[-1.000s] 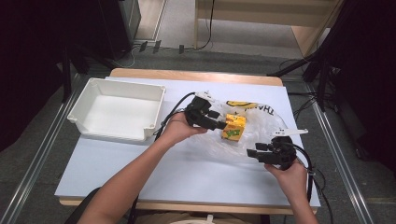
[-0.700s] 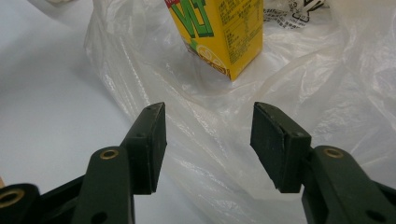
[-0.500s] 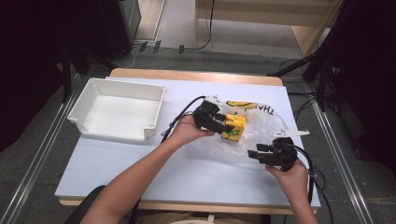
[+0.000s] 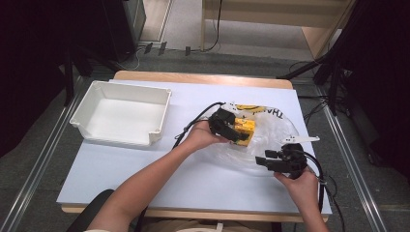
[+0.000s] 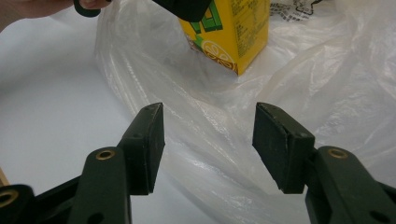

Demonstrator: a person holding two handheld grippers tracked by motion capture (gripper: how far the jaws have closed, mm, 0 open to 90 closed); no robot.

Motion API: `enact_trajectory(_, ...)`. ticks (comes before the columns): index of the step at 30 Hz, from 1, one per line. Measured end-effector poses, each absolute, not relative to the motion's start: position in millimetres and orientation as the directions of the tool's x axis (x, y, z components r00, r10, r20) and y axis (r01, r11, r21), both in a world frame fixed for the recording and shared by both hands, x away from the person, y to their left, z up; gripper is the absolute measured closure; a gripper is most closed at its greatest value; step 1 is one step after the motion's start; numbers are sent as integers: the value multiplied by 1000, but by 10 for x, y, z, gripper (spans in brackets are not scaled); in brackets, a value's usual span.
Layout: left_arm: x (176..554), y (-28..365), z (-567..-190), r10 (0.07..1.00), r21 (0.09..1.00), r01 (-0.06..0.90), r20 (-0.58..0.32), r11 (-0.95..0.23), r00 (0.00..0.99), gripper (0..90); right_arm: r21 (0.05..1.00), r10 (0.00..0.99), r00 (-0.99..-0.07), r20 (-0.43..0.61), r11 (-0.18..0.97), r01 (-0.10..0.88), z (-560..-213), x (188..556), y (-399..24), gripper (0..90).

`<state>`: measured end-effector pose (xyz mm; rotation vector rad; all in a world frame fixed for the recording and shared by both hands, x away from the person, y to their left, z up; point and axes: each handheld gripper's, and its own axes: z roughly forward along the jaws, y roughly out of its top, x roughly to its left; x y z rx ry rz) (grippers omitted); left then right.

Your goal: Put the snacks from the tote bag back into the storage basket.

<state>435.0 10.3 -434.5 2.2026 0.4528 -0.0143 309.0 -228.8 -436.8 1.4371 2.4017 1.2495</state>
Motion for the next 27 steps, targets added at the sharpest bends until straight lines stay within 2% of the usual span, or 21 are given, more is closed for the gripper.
enact_trajectory(2, 4340, 88, -4351, 320, 757, 325, -160, -567, 934, 334, 671, 769, -553, 321, 228, 706, -4368, 3089, -2303, 446)
enact_trajectory(5, 4312, 103, -4327, 322, 748, 307, -132, -588, 937, 461, 672, 771, -550, 321, 224, 706, -4368, 3087, -2310, 446)
enact_trajectory(7, 4286, 99, -4309, 323, 743, 289, -103, -603, 941, 495, 673, 770, -552, 321, 225, 705, -4374, 3093, -2313, 446)
enact_trajectory(13, 4261, 77, -4279, 339, 727, 290, -84, -622, 937, 510, 668, 772, -548, 323, 224, 710, -4379, 3098, -2313, 446)
enact_trajectory(17, 4270, 79, -4258, 365, 721, 331, -116, -608, 924, 517, 669, 770, -550, 324, 225, 709, -4382, 3105, -2315, 446)
enact_trajectory(27, 4254, 97, -4117, 369, 715, 360, -152, -600, 917, 523, 672, 766, -557, 320, 230, 703, -4379, 3109, -2301, 445)
